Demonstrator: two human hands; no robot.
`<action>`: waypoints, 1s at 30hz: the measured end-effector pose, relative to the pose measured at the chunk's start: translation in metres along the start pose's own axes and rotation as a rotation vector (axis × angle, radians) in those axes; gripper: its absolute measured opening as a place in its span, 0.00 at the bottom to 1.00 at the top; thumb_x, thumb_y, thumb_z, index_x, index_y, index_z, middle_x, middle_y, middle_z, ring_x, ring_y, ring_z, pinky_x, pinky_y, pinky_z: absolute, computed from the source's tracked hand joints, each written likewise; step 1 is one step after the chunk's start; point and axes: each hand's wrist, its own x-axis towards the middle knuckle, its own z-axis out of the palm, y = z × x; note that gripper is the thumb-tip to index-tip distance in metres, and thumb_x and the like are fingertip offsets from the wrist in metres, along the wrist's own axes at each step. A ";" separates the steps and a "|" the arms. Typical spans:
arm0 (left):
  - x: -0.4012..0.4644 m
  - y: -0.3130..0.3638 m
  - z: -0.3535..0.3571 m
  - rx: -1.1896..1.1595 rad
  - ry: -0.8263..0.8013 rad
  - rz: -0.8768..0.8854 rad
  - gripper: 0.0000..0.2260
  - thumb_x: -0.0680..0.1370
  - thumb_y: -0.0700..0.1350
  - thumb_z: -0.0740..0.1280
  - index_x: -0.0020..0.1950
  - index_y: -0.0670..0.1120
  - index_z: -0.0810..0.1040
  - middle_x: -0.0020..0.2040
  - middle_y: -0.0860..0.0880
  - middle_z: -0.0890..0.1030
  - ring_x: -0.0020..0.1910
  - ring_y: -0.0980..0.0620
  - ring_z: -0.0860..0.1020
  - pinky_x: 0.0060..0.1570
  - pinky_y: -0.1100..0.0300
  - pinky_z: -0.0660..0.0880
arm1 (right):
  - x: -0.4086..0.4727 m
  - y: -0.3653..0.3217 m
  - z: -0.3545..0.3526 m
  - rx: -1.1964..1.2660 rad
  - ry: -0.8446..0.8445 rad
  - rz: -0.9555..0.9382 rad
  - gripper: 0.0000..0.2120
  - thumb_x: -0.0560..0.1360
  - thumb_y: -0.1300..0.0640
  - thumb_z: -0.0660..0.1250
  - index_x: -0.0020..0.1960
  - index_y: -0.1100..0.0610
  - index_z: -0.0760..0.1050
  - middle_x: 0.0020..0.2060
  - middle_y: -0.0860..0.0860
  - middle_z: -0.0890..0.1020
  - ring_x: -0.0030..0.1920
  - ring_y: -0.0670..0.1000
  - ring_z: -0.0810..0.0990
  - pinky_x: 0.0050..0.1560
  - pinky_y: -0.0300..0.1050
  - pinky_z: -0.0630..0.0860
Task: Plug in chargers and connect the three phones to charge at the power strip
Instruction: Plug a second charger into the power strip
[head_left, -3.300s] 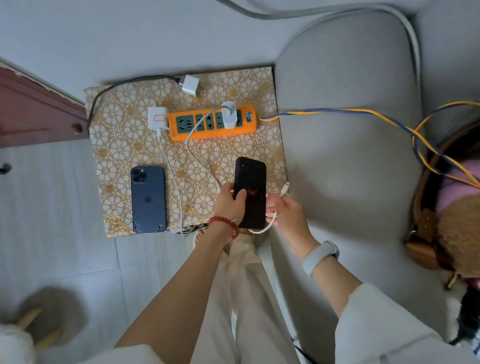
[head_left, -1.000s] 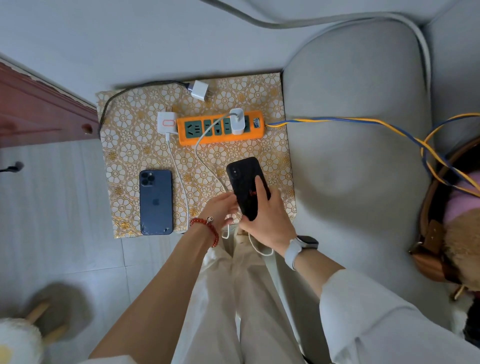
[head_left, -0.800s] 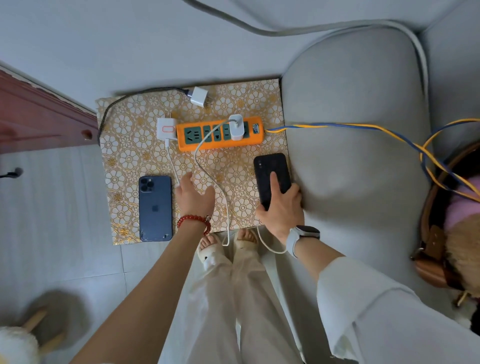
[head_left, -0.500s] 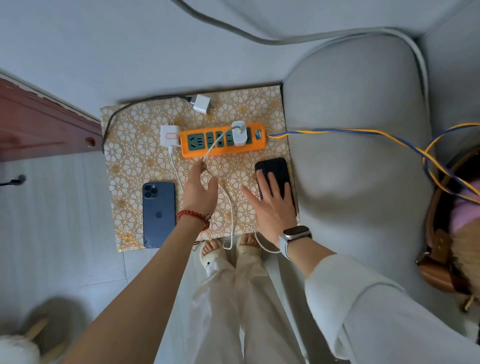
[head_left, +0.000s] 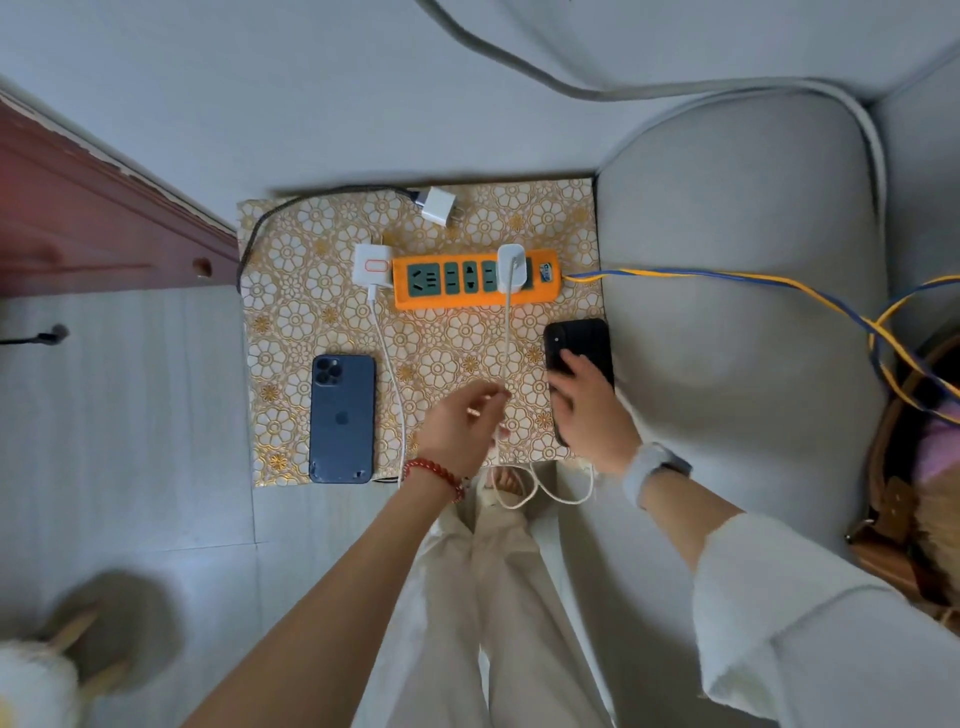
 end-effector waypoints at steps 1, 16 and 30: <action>-0.003 -0.003 0.007 -0.030 -0.023 -0.045 0.06 0.76 0.44 0.62 0.48 0.45 0.78 0.39 0.47 0.80 0.37 0.48 0.81 0.43 0.46 0.80 | -0.001 -0.002 -0.010 0.209 0.127 0.087 0.17 0.78 0.63 0.54 0.66 0.62 0.68 0.68 0.59 0.69 0.69 0.59 0.65 0.67 0.41 0.61; -0.017 -0.069 -0.021 0.370 0.198 -0.120 0.16 0.76 0.41 0.60 0.64 0.43 0.69 0.66 0.42 0.70 0.65 0.45 0.65 0.65 0.54 0.62 | -0.005 -0.063 -0.005 -1.146 -0.281 -0.452 0.14 0.75 0.63 0.54 0.49 0.61 0.79 0.58 0.62 0.79 0.72 0.66 0.58 0.72 0.59 0.34; 0.019 -0.126 -0.116 0.760 0.244 -0.238 0.39 0.72 0.57 0.65 0.73 0.55 0.42 0.76 0.49 0.45 0.74 0.43 0.46 0.69 0.40 0.55 | 0.096 -0.165 0.047 -0.988 -0.060 -0.745 0.21 0.76 0.63 0.55 0.68 0.56 0.62 0.74 0.58 0.54 0.74 0.60 0.49 0.72 0.65 0.49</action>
